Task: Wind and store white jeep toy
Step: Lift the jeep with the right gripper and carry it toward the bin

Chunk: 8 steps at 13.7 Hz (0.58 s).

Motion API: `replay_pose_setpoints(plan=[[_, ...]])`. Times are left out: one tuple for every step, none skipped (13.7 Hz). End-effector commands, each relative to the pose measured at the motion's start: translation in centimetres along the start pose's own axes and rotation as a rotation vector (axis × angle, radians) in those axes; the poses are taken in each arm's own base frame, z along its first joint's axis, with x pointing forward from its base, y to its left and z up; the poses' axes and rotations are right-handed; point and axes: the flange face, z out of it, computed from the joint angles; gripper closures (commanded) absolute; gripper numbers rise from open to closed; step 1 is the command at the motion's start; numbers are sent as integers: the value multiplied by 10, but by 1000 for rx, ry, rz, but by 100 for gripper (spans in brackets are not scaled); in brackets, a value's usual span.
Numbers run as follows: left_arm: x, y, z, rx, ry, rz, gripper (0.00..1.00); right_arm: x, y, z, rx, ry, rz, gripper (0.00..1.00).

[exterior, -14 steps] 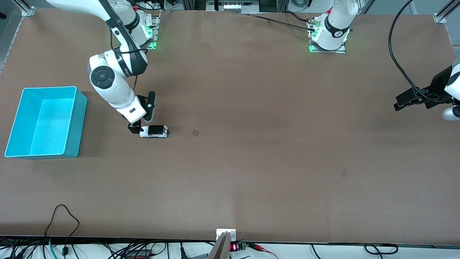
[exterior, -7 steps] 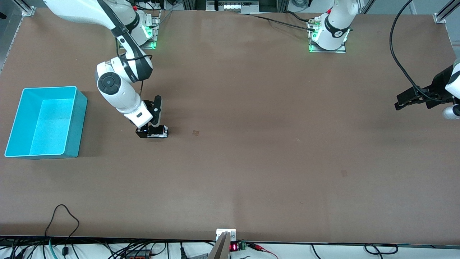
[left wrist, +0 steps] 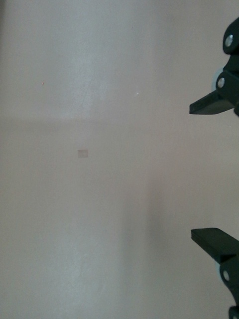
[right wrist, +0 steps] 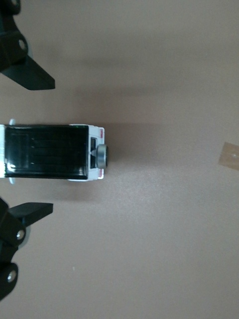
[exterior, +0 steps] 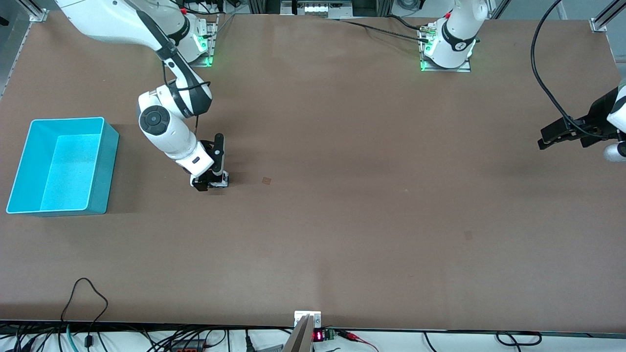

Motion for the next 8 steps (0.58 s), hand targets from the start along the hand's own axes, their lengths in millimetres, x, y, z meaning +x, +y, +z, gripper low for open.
replay_pose_setpoints(plan=[[-2,-5,-8,-13,6,9,0,3,5,9,-17,16,-26,0],[-2,-5,-8,-13,6,9,0,3,5,10,-19,16,-30,0],[-2,-3,-9,-12,8,13,0,4,5,14,-23,16,-40,0],[-2,-2,-9,-12,8,15,0,4,4,18,-26,18,-49,0],[-2,-2,-9,-11,9,15,0,4,4,21,-29,20,-50,0],[-2,-2,-9,-11,8,17,0,4,4,22,-29,20,-51,8],[-2,-2,-9,-11,8,17,0,4,3,21,-30,17,-58,27],[-2,-1,-9,-11,8,18,0,3,4,21,-32,17,-55,44]])
